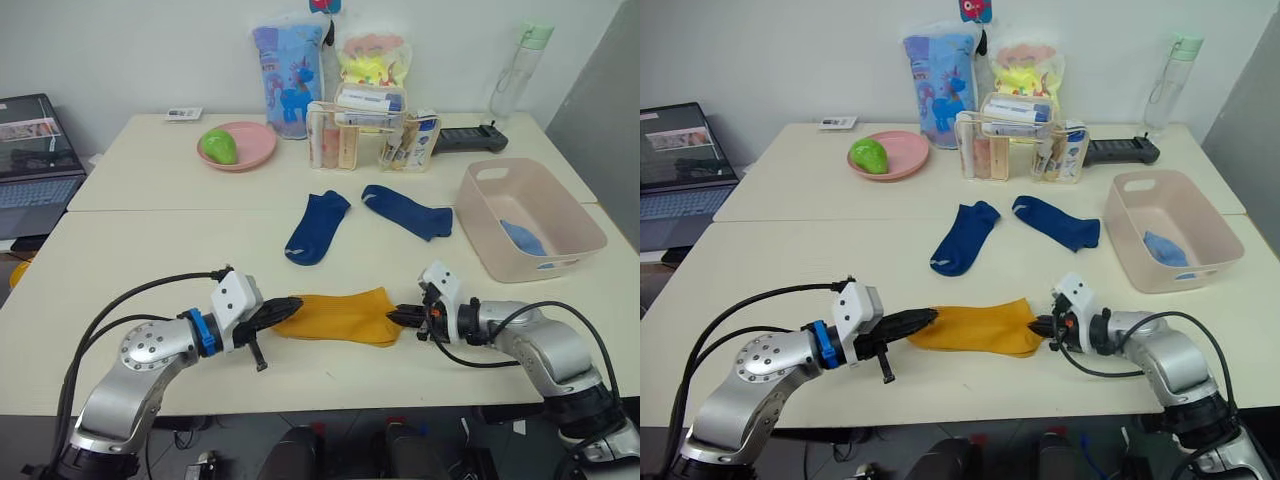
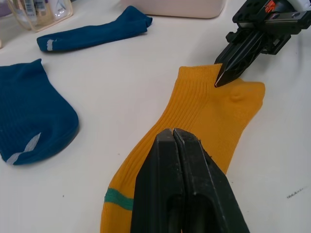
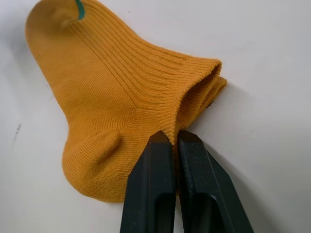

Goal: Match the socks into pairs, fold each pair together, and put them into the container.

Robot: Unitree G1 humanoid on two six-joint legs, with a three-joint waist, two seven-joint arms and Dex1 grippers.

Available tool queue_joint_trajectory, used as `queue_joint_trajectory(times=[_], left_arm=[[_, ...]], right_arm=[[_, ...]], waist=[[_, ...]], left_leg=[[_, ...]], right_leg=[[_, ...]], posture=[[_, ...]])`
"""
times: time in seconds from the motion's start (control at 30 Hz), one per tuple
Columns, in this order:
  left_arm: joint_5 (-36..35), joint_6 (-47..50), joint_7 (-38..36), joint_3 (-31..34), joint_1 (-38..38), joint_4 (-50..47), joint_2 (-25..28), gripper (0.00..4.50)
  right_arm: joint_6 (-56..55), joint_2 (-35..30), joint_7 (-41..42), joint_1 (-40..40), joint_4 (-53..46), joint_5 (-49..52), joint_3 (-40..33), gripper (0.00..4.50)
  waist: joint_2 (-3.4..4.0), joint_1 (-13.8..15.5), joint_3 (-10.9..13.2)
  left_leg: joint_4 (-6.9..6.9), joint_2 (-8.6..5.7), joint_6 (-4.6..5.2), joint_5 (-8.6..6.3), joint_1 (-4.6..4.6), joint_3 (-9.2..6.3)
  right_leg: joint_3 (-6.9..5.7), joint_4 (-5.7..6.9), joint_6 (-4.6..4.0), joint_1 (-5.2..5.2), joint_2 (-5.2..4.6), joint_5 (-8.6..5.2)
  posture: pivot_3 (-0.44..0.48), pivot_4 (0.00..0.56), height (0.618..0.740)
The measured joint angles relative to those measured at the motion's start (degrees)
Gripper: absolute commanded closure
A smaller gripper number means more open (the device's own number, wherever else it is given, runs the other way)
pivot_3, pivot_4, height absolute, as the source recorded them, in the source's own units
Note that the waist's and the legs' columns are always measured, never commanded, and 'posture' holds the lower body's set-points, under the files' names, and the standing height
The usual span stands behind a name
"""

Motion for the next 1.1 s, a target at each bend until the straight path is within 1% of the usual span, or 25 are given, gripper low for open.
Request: queue_joint_trajectory(times=[0.07,0.17,0.23,0.27,0.37,0.47,0.57,0.7,0.9,1.1], left_arm=[[-0.49,0.96,-0.47,-1.22,-1.93,0.29,-0.58,4.5],[-1.76,3.55,-2.32,-4.82,-6.69,1.13,-2.51,4.5],[-1.47,4.99,-3.93,-8.75,-11.89,5.61,-5.42,4.5],[-0.96,5.12,-4.39,-10.38,-13.51,7.63,-6.38,4.5],[4.9,2.65,-5.62,-17.02,-19.58,17.47,-9.53,4.5],[7.77,0.78,-5.99,-19.82,-21.99,23.45,-12.79,4.5],[10.05,0.1,-6.31,-21.68,-24.1,27.41,-14.24,4.5],[13.2,-2.08,-7.29,-23.0,-25.28,29.37,-13.99,4.5],[13.19,-2.84,-7.41,-21.98,-24.35,29.49,-14.08,4.5],[13.19,-1.66,-7.63,-21.56,-23.64,27.58,-12.62,4.5]], right_arm=[[1.34,-1.68,0.94,-0.17,0.06,1.49,-0.31,4.48],[2.33,-5.72,3.91,-2.33,0.66,2.8,-1.68,4.48],[1.89,-8.47,6.85,-3.78,2.69,3.0,-1.8,4.48],[1.58,-8.79,7.71,-4.28,3.45,3.02,-1.79,4.48],[0.35,-8.89,9.91,-5.05,6.52,3.04,-0.57,4.48],[-0.64,-8.88,11.33,-5.33,8.2,2.62,0.71,4.48],[-1.43,-8.92,11.85,-6.24,9.78,2.48,0.98,4.48],[-0.12,-8.96,12.87,-7.41,9.81,3.92,0.33,4.48],[5.67,-9.04,15.36,-8.16,8.87,9.73,-1.54,4.48],[12.06,-3.97,12.69,-12.16,8.87,15.35,-4.31,4.48]], waist=[[0.05,0.17,0.03],[0.04,0.39,0.04],[0.04,0.61,0.03],[-0.01,0.52,0.04],[-0.03,0.15,0.02],[-0.04,-0.16,0.03],[-0.04,-0.11,0.03],[-0.03,-0.1,0.02],[-0.03,-0.1,0.01],[-0.03,-0.19,0.01]], left_leg=[[0.02,-0.03,0.01,0.0,-0.04,-0.01],[0.06,-0.04,0.01,0.0,-0.04,0.0],[0.08,-0.04,0.01,0.0,-0.04,-0.01],[0.07,-0.03,0.01,0.0,-0.04,0.0],[0.04,-0.01,0.01,0.01,-0.04,0.05],[0.05,-0.01,0.0,0.01,-0.08,0.05],[0.1,-0.01,0.0,0.01,-0.08,0.02],[0.09,-0.01,0.0,0.01,-0.07,0.01],[0.1,-0.01,0.0,0.01,-0.06,0.0],[0.09,0.0,0.0,0.01,-0.06,-0.01]], right_leg=[[-0.02,0.0,0.01,0.0,-0.01,0.0],[-0.02,-0.01,0.01,0.01,-0.01,0.01],[-0.07,0.0,0.01,0.05,-0.01,0.01],[-0.06,0.01,0.01,0.04,0.0,0.01],[-0.03,0.03,0.01,0.01,0.0,0.01],[-0.02,0.03,0.01,-0.04,0.0,0.01],[-0.02,0.05,0.01,-0.04,0.0,0.01],[-0.03,0.04,0.01,-0.03,0.0,0.01],[-0.03,0.04,0.01,-0.02,0.0,0.01],[-0.02,0.06,0.01,-0.03,0.0,0.01]], posture=[[0.0,0.15,0.74],[0.0,0.15,0.74],[0.0,0.15,0.74],[0.0,0.15,0.74],[0.0,0.15,0.74],[0.0,0.15,0.74],[0.0,0.15,0.74],[0.0,0.15,0.74],[0.0,0.15,0.74],[0.0,0.15,0.74]])
